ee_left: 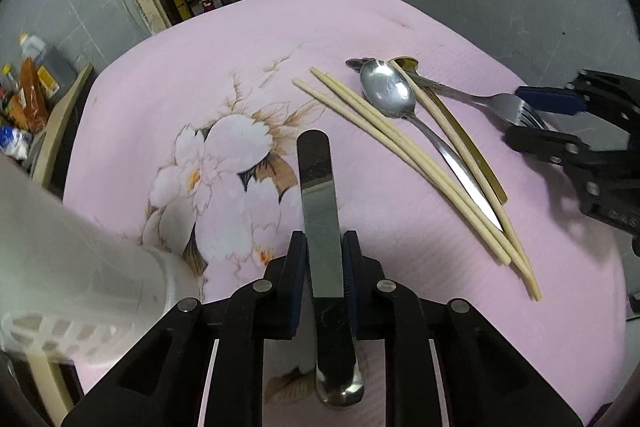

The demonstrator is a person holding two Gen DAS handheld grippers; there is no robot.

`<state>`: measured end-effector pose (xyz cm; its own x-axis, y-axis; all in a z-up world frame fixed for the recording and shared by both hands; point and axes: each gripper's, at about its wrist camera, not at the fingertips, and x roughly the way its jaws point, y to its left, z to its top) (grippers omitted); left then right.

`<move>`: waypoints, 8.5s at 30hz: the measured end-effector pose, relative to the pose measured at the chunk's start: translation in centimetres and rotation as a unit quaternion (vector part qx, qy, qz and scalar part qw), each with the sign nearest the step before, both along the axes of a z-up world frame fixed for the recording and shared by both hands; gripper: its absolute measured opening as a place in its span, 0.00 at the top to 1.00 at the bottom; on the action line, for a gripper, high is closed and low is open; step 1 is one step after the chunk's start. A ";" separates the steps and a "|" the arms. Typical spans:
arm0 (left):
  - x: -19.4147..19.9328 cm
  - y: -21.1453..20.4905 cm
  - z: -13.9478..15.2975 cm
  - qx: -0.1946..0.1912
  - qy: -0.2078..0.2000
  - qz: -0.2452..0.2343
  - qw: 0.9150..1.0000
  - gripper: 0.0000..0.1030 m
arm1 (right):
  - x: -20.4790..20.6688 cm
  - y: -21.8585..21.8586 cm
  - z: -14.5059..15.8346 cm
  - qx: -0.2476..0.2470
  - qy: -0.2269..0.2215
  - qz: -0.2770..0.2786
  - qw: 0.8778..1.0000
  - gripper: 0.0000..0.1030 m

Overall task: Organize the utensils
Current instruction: 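Close the left tool on the knife while the right tool grasps the fork, then lift the fork with the right tool while the left tool lifts the knife, then carry the fork and knife over the white caddy and lower them in, then open both tools to release the fork and knife into the caddy, then move both tools back over the chopsticks and spoons on the tablecloth, then close the left tool on one wooden chopstick while the right tool reaches the gold spoon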

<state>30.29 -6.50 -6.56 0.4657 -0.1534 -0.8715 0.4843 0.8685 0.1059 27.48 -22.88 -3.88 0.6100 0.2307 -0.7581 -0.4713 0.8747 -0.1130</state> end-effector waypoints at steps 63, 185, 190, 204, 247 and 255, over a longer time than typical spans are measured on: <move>-7.3 3.6 2.6 -0.108 -0.024 0.070 0.991 0.87 | 1.9 3.2 0.6 -0.030 0.078 0.038 0.996 0.92; -12.5 11.2 13.5 -0.239 -0.365 0.157 0.886 0.09 | -5.4 3.8 12.4 0.207 -0.308 0.010 0.929 0.00; -11.8 7.5 12.0 -0.240 -0.325 0.123 0.906 0.09 | -5.2 0.3 10.8 0.182 -0.291 -0.022 0.939 0.00; -6.8 1.1 6.5 -0.213 -0.165 0.099 0.958 0.09 | -1.4 -4.3 4.7 0.134 -0.150 -0.063 0.978 0.00; 7.4 -0.3 0.8 -0.226 0.025 0.146 0.963 0.92 | 7.1 -0.1 -0.4 0.073 0.023 0.004 0.997 0.57; 6.2 0.3 1.2 -0.219 0.023 0.155 0.963 1.00 | 7.7 1.1 -0.6 0.051 0.031 0.007 0.998 0.56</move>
